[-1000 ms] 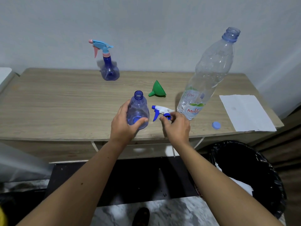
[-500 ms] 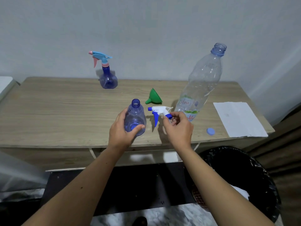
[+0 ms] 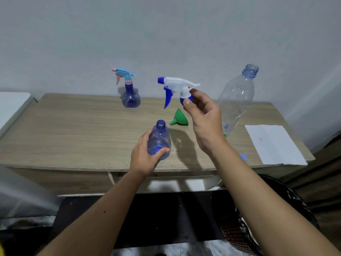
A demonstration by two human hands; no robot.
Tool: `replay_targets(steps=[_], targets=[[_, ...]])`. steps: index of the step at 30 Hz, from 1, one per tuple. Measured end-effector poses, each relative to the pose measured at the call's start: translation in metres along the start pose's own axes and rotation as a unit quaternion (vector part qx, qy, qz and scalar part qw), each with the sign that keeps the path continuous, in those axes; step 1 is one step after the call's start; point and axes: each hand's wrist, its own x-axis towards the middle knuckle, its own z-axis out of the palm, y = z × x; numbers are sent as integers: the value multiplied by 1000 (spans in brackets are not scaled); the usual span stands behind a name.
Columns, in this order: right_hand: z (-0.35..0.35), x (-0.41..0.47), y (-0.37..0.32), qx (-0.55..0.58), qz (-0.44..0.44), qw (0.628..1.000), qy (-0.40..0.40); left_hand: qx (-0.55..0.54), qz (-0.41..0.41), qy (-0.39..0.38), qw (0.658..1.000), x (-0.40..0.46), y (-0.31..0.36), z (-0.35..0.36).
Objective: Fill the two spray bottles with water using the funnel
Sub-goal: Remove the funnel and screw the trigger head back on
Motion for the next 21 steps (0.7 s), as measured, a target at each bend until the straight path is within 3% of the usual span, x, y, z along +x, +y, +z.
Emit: replay_targets(steps=[8, 21], targets=[[26, 11, -19, 43, -29, 996, -77, 5, 4, 0, 1000, 1, -2, 1], [44, 16, -50, 66, -64, 993, -80, 10, 9, 4, 1000, 1, -2, 1]])
